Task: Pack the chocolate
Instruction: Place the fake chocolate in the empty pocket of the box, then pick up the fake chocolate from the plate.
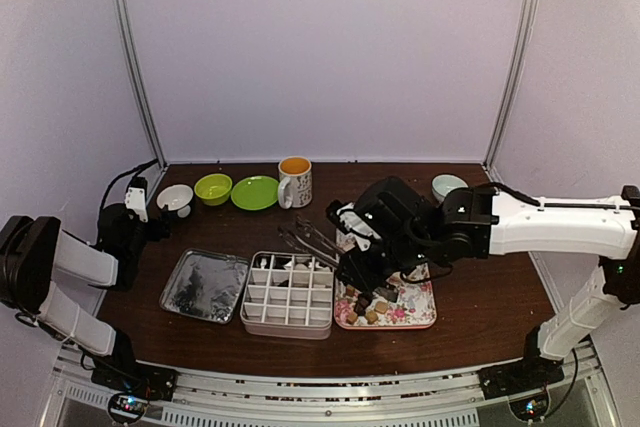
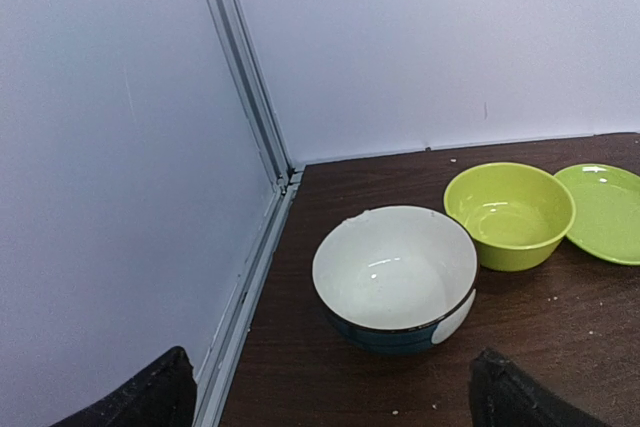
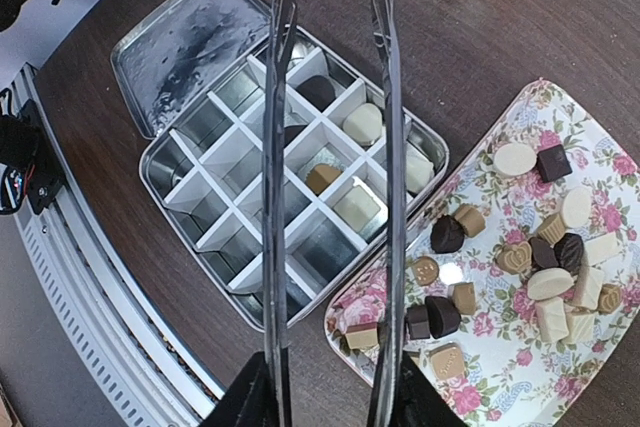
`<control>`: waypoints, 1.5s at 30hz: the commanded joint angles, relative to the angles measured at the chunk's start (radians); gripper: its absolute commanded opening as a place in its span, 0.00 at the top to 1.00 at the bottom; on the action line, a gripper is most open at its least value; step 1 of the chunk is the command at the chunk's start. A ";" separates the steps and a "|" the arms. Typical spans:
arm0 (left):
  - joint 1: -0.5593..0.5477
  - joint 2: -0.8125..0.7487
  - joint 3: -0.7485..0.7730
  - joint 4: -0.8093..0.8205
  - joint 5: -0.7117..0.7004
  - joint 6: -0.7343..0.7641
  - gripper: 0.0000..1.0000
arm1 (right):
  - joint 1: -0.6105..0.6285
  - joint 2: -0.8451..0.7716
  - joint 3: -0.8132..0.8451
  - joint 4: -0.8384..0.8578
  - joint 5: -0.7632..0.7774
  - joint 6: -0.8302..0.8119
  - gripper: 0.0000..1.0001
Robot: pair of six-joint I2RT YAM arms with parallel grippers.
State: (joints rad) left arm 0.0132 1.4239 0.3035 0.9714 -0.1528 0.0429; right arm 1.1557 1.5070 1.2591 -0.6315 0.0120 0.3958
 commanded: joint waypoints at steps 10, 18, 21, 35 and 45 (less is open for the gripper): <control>0.006 0.002 0.023 0.052 -0.002 -0.006 0.02 | 0.003 -0.252 -0.159 -0.007 0.185 0.095 0.65; 0.006 0.002 0.022 0.053 -0.002 -0.006 0.02 | 0.001 -0.352 -0.260 -0.082 0.229 0.186 0.66; 0.007 0.001 0.022 0.052 -0.002 -0.006 0.02 | 0.001 -0.400 -0.299 -0.089 0.232 0.202 0.65; 0.006 0.001 0.022 0.052 -0.001 -0.006 0.02 | 0.001 -0.524 -0.395 -0.178 0.255 0.268 0.65; 0.006 0.000 0.022 0.053 -0.002 -0.006 0.02 | 0.002 -0.576 -0.408 -0.179 0.273 0.286 0.66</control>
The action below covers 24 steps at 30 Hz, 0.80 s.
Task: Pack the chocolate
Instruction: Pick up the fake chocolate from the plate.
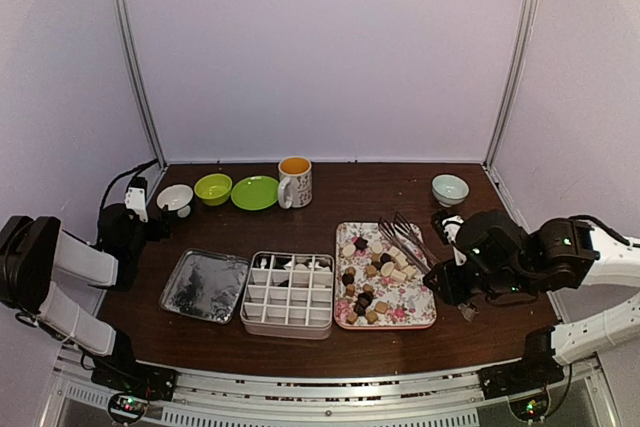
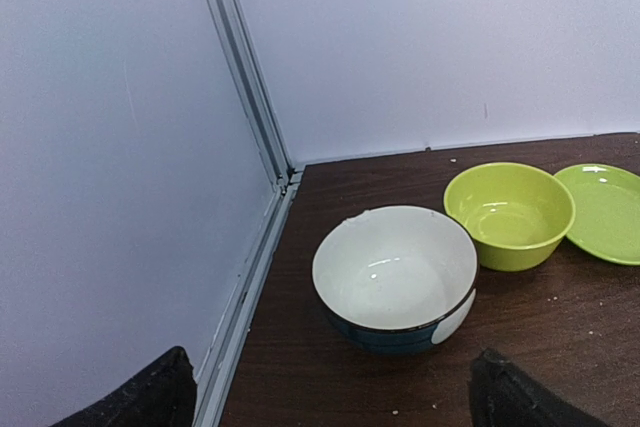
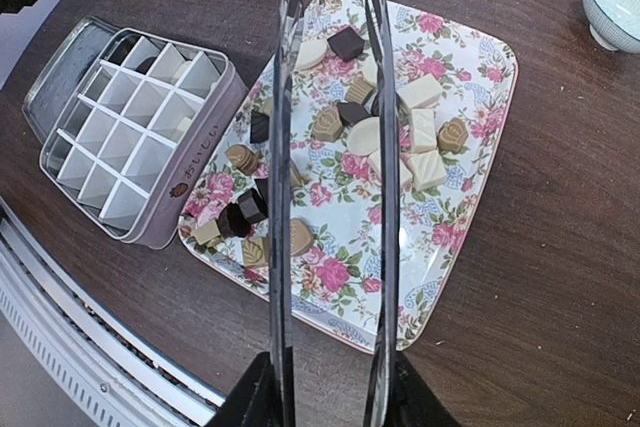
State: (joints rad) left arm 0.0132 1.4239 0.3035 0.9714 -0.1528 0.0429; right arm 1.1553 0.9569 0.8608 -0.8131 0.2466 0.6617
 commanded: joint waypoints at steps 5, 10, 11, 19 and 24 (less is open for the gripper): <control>0.007 0.001 0.022 0.052 -0.001 -0.006 0.02 | 0.003 -0.045 -0.016 -0.033 0.047 0.024 0.66; 0.007 0.001 0.022 0.053 -0.002 -0.006 0.02 | 0.001 -0.051 -0.016 -0.072 0.045 0.016 0.65; 0.007 0.001 0.023 0.052 -0.002 -0.006 0.02 | 0.000 -0.047 -0.014 -0.081 0.037 0.012 0.64; 0.007 0.001 0.022 0.053 -0.002 -0.006 0.02 | -0.003 -0.015 -0.074 -0.169 -0.045 0.095 0.65; 0.006 0.001 0.022 0.053 -0.002 -0.006 0.02 | -0.027 -0.028 -0.138 -0.136 -0.078 0.107 0.65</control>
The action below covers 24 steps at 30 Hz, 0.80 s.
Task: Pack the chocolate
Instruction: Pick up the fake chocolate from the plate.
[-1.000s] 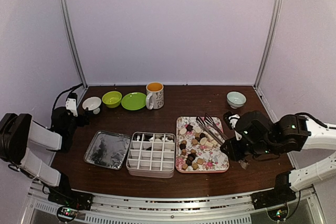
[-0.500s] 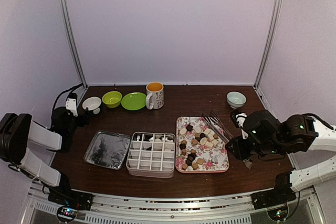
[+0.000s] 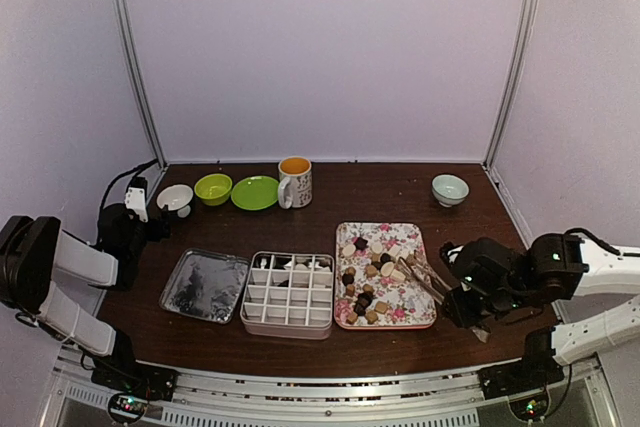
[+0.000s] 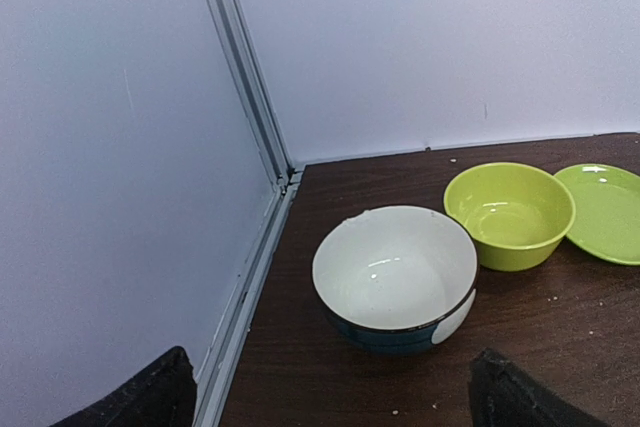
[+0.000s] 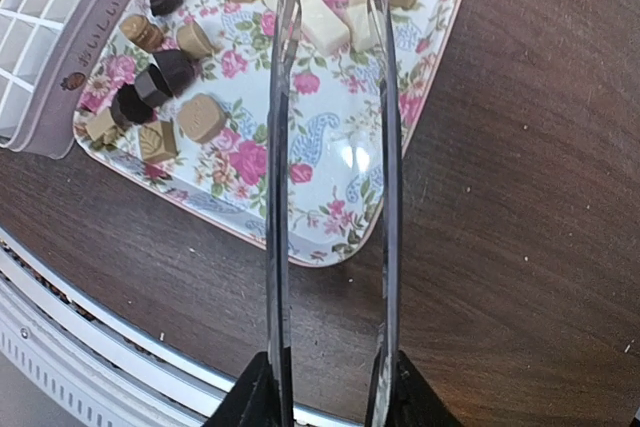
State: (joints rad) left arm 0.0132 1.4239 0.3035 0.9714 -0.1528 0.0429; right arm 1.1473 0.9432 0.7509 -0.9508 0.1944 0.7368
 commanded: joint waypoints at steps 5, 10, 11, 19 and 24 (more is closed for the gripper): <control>0.007 0.001 0.022 0.052 -0.002 -0.006 0.02 | -0.048 0.011 -0.060 0.009 -0.036 0.047 0.65; 0.006 0.001 0.022 0.052 -0.001 -0.006 0.02 | -0.070 0.031 -0.063 0.026 -0.060 0.023 0.66; 0.007 0.001 0.022 0.052 -0.002 -0.006 0.02 | -0.071 0.038 -0.061 0.030 -0.062 0.016 0.65; 0.007 0.001 0.022 0.053 -0.001 -0.006 0.02 | -0.080 0.102 -0.036 0.032 -0.045 -0.010 0.66; 0.007 0.001 0.022 0.052 -0.001 -0.006 0.02 | -0.104 0.124 -0.022 0.026 -0.044 -0.025 0.66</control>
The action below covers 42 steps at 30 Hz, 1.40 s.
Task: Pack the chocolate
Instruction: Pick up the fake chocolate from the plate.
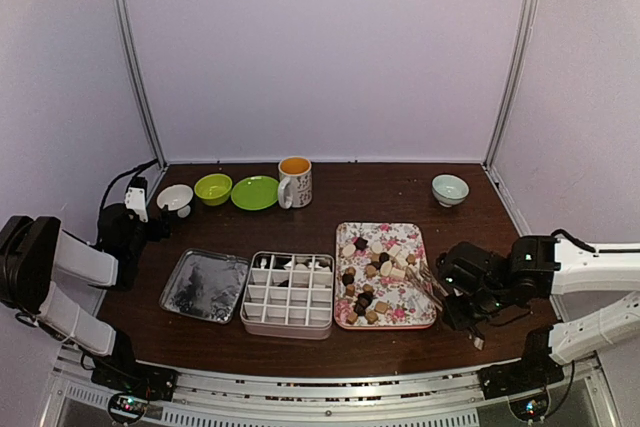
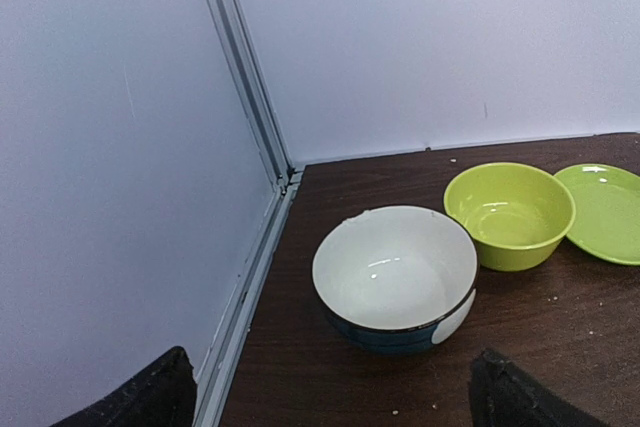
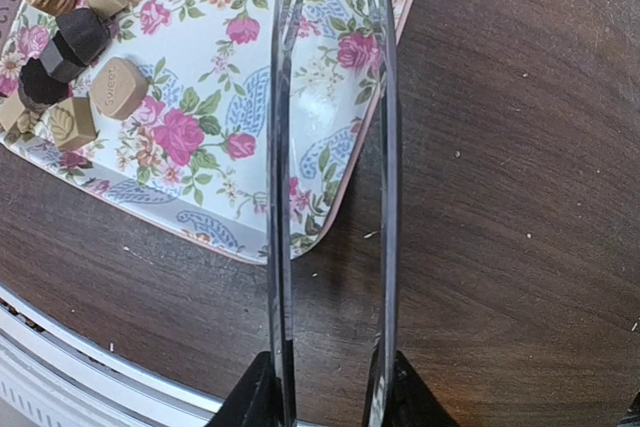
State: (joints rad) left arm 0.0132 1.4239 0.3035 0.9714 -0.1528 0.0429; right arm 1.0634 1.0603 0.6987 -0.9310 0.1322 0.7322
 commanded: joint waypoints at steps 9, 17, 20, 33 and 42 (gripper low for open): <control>0.006 0.001 0.022 0.052 -0.001 -0.006 0.02 | -0.079 0.039 0.044 0.031 -0.013 -0.072 0.66; 0.007 0.002 0.022 0.052 -0.001 -0.006 0.02 | -0.111 0.063 0.063 0.054 -0.047 -0.106 0.66; 0.006 0.001 0.022 0.052 -0.002 -0.006 0.02 | -0.117 0.069 0.069 0.057 -0.058 -0.114 0.67; 0.007 0.001 0.022 0.053 -0.002 -0.006 0.02 | -0.126 0.032 0.118 0.006 0.011 -0.123 0.76; 0.006 0.001 0.022 0.052 -0.002 -0.006 0.02 | -0.126 -0.018 0.187 0.010 -0.015 -0.202 0.77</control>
State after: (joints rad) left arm 0.0132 1.4239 0.3035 0.9714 -0.1528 0.0429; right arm 0.9417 1.0760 0.8459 -0.9325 0.1104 0.5846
